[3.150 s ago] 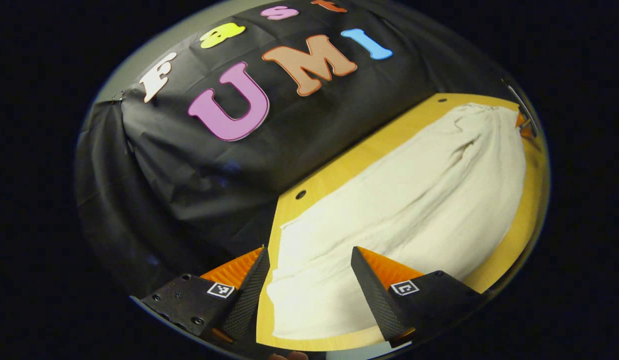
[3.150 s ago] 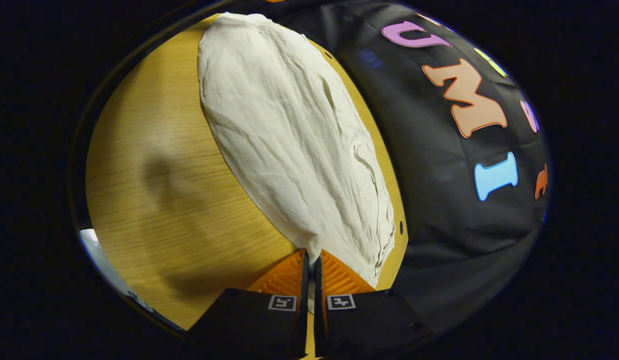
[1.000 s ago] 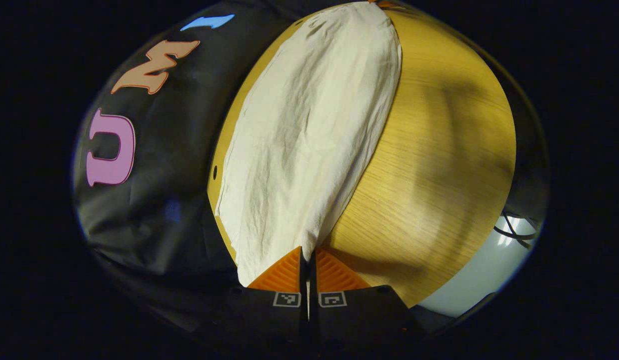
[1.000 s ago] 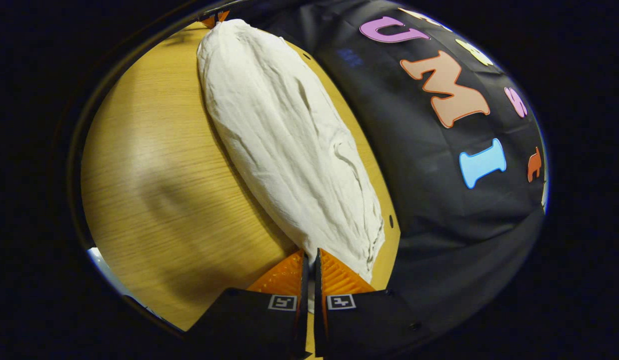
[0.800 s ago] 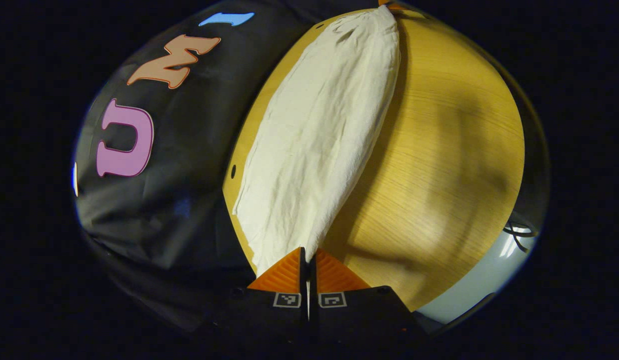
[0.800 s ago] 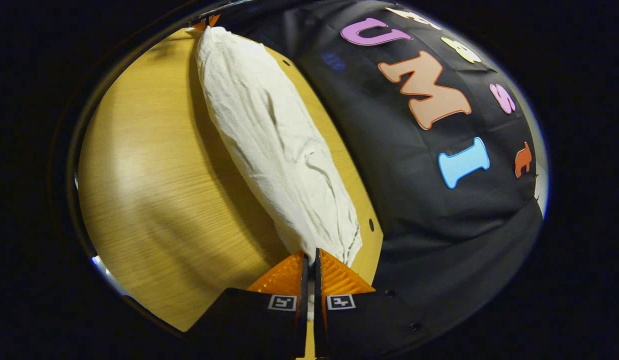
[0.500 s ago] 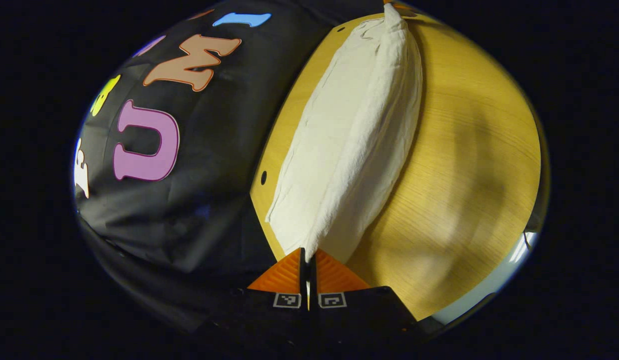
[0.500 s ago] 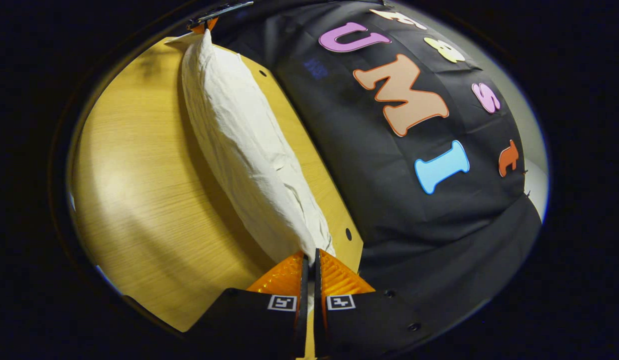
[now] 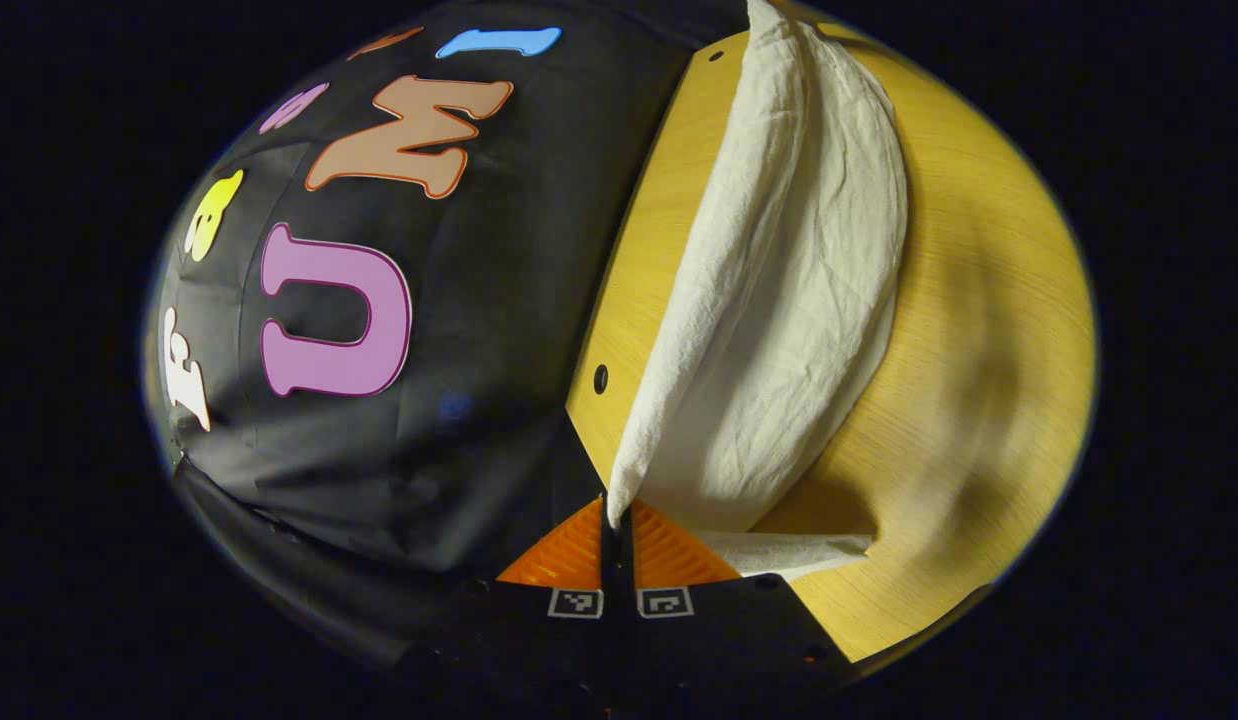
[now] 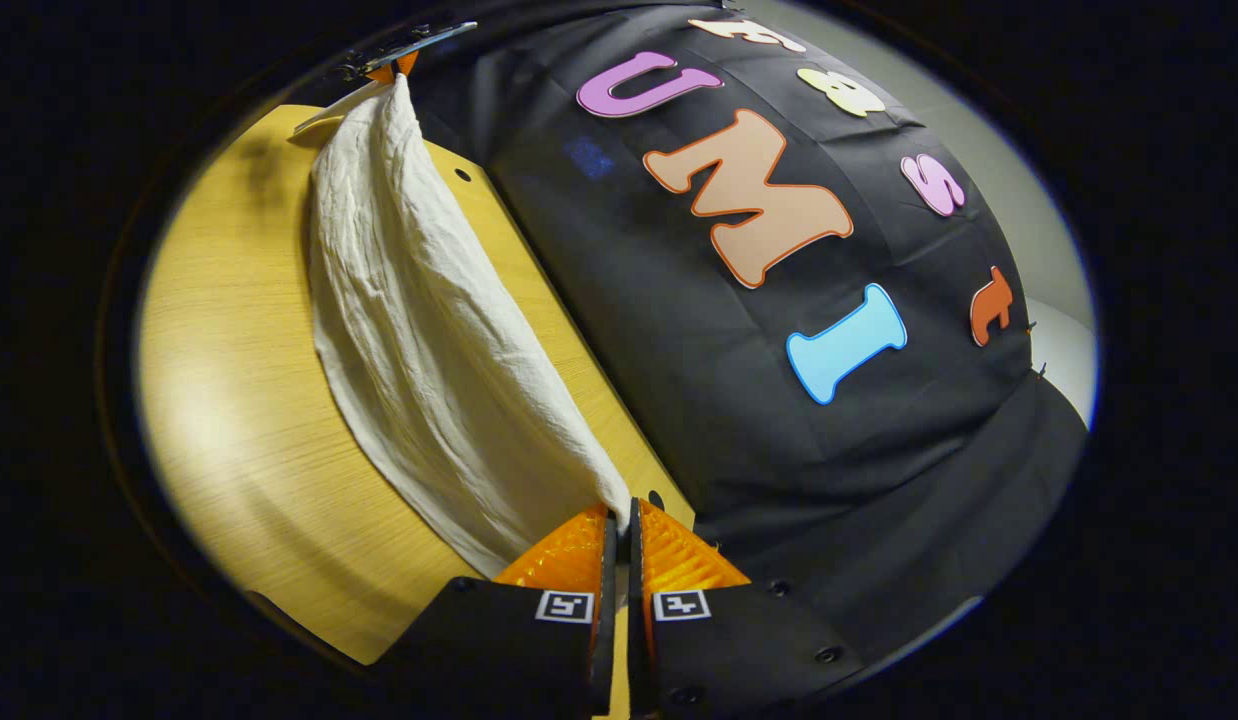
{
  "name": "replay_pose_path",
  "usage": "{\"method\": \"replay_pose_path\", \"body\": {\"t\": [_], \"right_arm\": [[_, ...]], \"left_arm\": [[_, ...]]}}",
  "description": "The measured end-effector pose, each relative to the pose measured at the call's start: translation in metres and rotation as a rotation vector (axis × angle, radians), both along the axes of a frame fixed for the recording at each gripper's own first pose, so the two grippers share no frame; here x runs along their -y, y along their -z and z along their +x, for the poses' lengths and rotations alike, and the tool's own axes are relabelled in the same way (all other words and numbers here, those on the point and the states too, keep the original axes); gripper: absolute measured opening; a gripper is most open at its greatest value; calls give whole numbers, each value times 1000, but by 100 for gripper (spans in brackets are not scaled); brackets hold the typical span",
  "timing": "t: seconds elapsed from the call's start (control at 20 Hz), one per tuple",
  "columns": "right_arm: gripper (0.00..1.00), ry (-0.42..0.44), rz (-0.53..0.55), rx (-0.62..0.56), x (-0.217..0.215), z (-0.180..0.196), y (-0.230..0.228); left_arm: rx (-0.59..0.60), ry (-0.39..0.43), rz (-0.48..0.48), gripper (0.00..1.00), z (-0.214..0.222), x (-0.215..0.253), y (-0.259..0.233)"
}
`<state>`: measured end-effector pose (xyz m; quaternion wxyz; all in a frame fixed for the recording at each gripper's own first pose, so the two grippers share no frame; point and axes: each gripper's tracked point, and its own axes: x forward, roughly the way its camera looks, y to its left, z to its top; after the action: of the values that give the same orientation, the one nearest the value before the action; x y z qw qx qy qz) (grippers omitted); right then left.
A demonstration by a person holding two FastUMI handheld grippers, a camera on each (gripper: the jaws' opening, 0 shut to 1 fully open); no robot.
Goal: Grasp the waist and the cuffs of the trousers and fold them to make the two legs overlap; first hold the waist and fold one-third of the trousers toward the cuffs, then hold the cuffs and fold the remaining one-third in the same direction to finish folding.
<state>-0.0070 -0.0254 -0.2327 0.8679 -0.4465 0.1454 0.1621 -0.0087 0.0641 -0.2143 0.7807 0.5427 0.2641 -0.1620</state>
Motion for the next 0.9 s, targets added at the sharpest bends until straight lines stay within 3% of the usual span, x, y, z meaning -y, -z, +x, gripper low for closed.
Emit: {"method": "replay_pose_path", "body": {"t": [0.25,0.5,0.65,0.9], "right_arm": [[8,35,-31,26,-16,43,-7],[7,58,-69,18,-27,81,1],[7,70,-87,-14,-31,107,21],[7,81,-107,-93,-43,135,69]], "left_arm": [[43,-45,-130,0,63,3,3],[45,-5,-136,0,104,12,20],[47,22,-147,0,123,15,32],[18,-11,-187,0,144,19,71]]}}
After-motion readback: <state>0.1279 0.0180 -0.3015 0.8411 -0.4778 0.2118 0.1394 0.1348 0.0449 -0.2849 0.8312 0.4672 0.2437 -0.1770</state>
